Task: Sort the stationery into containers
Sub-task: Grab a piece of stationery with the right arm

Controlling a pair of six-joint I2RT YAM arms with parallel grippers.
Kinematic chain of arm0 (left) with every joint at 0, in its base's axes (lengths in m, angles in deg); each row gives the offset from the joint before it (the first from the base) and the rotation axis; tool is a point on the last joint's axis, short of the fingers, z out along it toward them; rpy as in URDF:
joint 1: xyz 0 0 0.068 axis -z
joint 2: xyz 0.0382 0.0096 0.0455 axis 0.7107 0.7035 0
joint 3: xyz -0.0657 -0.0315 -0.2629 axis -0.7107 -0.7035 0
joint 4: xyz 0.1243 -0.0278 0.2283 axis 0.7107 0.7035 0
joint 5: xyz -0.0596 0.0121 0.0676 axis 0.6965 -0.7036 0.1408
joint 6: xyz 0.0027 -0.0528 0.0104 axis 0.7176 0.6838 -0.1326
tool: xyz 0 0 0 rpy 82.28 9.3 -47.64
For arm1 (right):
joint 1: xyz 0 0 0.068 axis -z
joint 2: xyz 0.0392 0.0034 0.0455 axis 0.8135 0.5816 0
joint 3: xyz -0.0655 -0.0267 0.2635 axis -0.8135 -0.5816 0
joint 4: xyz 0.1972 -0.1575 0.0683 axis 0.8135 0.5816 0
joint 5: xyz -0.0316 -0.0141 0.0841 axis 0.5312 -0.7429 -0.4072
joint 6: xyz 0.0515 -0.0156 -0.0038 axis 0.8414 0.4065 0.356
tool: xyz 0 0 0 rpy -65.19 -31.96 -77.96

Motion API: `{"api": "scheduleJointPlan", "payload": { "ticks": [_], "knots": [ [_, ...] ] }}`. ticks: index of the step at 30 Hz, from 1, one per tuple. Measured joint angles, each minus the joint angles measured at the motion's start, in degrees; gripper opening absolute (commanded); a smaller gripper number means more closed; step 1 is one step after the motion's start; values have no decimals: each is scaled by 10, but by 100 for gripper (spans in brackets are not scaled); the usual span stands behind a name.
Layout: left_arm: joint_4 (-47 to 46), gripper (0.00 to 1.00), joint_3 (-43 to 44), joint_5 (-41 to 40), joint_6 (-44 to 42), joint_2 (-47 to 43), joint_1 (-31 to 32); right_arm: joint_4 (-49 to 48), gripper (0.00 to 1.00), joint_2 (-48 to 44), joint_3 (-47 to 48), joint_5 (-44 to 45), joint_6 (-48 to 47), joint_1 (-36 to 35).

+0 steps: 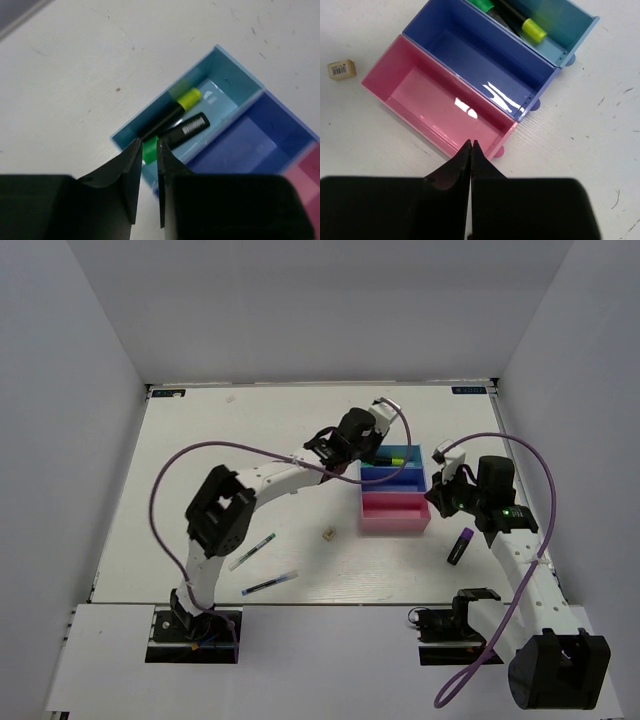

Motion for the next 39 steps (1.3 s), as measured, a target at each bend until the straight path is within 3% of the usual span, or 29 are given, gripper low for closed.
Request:
{"api": "scheduleJointPlan", "payload": {
  "ticks": [1,2,3,4,5,6,7,8,11,13,14,18,22,28,39],
  "knots": [
    [6,9,-16,-9,-2,-30,4,0,0,0,0,0,2,1],
    [14,2,-38,-19,-1,-67,9,0,0,0,0,2,4,2],
    [27,0,-62,-30,-2,-107,12,0,12,0,0,4,5,2],
    [41,0,-89,-42,0,-156,16,0,53,2,0,6,9,2],
    [52,0,-118,-52,5,-209,20,0,67,4,0,10,15,3],
    [73,9,-144,-61,15,-262,22,2,73,10,0,16,13,3],
    [94,26,-164,-71,26,-309,22,6,73,19,4,24,16,4],
    [118,54,-186,-81,42,-360,19,11,70,29,9,35,17,4],
    [208,67,-235,-103,99,-468,-12,45,36,74,44,88,30,8],
    [268,76,-281,-111,136,-523,-42,70,36,103,74,123,50,13],
    [295,76,-314,-112,150,-549,-57,82,36,113,85,136,59,15],
    [379,80,-446,-111,182,-635,-104,142,55,148,120,164,87,28],
    [413,82,-520,-87,185,-694,-143,199,56,181,140,192,93,52],
    [419,83,-554,-16,185,-752,-206,271,65,213,146,210,117,87],
    [419,84,-565,12,185,-806,-212,291,67,314,119,238,171,97]
  ]
}}
